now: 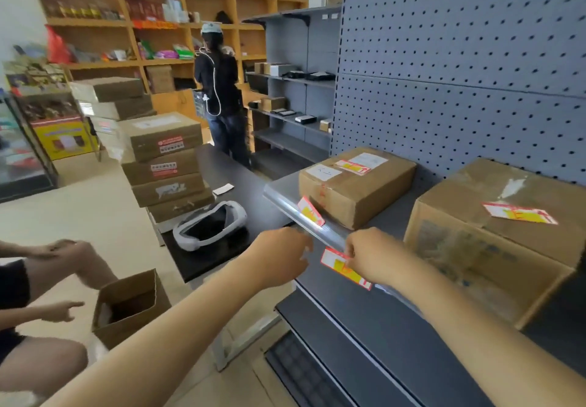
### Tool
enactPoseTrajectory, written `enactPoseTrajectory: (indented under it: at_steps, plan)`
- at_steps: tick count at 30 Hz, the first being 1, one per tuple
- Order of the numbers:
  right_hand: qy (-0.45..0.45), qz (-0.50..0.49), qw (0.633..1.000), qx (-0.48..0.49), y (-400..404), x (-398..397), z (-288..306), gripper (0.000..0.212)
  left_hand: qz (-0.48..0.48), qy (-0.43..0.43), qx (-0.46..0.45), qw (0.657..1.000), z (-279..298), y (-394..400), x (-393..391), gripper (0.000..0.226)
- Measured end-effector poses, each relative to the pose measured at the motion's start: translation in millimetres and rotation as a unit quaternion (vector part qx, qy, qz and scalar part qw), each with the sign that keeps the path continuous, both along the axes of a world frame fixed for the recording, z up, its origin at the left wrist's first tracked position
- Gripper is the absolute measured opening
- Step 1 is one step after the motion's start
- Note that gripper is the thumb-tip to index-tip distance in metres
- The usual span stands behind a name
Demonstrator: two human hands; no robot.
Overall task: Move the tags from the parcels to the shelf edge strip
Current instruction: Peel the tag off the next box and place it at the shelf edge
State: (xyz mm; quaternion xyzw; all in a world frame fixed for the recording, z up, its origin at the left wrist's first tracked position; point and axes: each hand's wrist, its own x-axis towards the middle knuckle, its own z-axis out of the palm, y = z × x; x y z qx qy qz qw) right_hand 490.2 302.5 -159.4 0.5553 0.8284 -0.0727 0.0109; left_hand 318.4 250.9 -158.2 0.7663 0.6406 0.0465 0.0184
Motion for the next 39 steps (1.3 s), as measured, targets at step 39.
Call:
enactPoseTrajectory:
  at_steps: [39]
  plan:
    - [0.173, -0.321, 0.927, 0.089, -38, 101, -32, 0.017, -0.433, 0.013, 0.044, 0.900, -64, 79, 123, 0.030]
